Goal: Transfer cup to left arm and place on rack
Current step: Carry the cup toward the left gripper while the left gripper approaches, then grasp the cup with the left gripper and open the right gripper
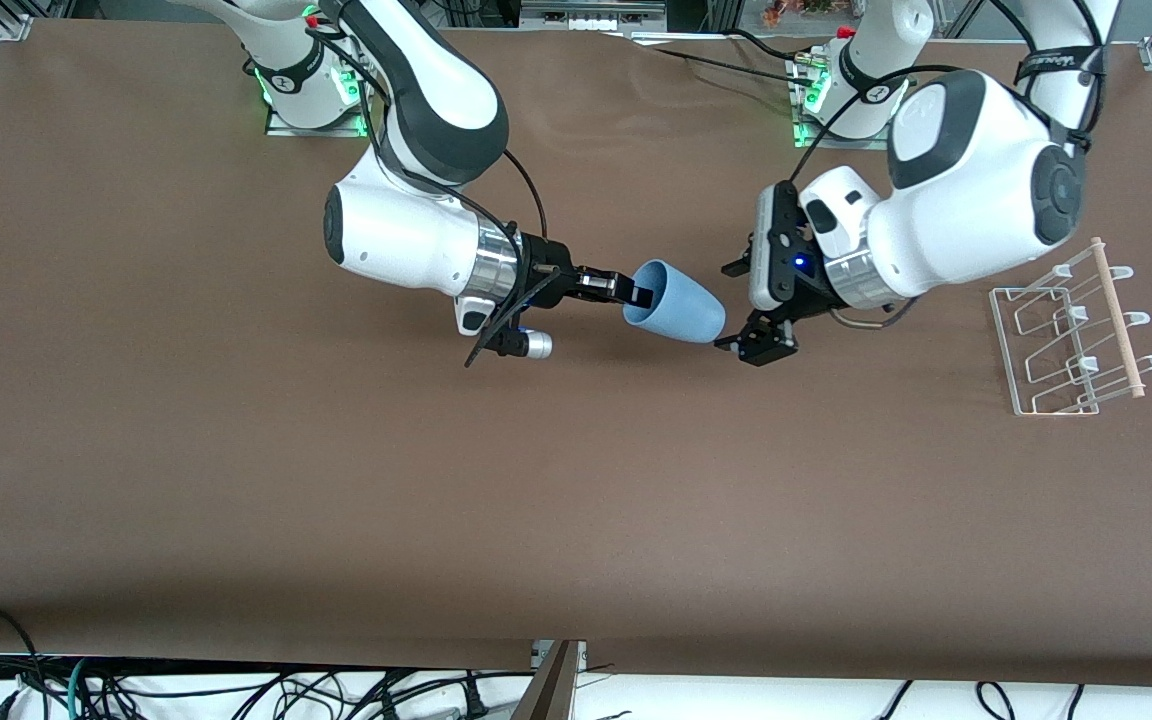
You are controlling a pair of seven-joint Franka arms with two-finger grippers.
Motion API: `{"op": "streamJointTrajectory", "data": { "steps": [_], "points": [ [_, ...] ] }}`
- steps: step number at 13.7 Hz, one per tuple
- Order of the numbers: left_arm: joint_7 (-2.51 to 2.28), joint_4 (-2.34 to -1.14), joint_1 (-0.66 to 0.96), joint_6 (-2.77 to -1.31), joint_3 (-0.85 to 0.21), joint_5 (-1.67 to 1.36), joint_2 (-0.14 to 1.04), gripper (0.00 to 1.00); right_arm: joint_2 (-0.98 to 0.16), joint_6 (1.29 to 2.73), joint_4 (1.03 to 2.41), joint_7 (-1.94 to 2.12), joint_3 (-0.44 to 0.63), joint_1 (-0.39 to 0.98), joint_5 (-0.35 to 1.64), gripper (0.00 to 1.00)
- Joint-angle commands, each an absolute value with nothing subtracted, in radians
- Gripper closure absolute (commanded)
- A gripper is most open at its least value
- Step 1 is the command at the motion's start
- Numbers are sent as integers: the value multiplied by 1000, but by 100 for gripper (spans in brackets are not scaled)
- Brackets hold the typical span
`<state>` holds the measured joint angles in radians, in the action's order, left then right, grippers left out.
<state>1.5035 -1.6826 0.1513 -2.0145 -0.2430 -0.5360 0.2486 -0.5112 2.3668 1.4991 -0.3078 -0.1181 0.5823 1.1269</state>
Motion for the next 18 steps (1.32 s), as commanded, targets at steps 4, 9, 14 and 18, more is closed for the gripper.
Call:
{"op": "streamJointTrajectory", "data": {
  "steps": [4,9,14,18],
  "points": [
    [1454,-1755,163,-2115,-279,-528,216,0,-532,2437,1462,-347,-110,630,1146,100],
    [1453,-1818,166,-2221,-290,-526,221,0,-531,2437,1456,-350,-110,629,1146,100],
    [1445,-1809,167,-2223,-299,-502,232,100,-529,2436,1456,-350,-109,626,1147,100],
    [1425,-1804,164,-2220,-299,-502,233,100,-525,2434,1456,-347,-109,623,1146,100]
  ]
}}
